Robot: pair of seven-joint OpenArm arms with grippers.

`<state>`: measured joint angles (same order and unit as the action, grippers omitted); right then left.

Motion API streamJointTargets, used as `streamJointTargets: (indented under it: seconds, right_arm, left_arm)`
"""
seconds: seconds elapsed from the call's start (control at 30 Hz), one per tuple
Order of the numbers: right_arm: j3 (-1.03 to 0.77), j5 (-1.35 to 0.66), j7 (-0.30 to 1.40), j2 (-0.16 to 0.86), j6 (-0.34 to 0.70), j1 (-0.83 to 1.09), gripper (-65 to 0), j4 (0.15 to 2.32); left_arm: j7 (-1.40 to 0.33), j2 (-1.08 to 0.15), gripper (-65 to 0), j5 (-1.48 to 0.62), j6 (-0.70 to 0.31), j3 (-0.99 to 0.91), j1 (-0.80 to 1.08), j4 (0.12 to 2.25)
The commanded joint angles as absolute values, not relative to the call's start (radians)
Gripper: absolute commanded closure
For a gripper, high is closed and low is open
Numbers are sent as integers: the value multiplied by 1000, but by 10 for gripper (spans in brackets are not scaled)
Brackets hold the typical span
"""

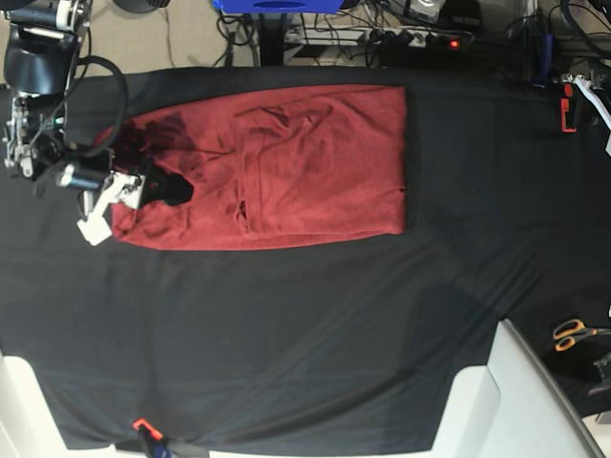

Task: Fold the T-shirt properly
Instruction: 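Move the right gripper down to the shirt's folded end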

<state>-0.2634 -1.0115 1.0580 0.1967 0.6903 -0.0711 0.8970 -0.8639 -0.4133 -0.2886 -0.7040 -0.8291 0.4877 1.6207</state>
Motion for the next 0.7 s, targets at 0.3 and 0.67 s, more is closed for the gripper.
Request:
streamJointTargets:
  seconds: [0.3, 0.67]
  right_arm:
    - [-174, -964, 1066, 185, 671, -73, -650, 871]
    - [-182, -964, 1063, 185, 671, -90, -122, 854]
  left_arm:
    - [-854, -433, 0, -289, -698, -837, 490, 1633]
    - [-854, -433, 0, -289, -698, -835, 490, 1633]
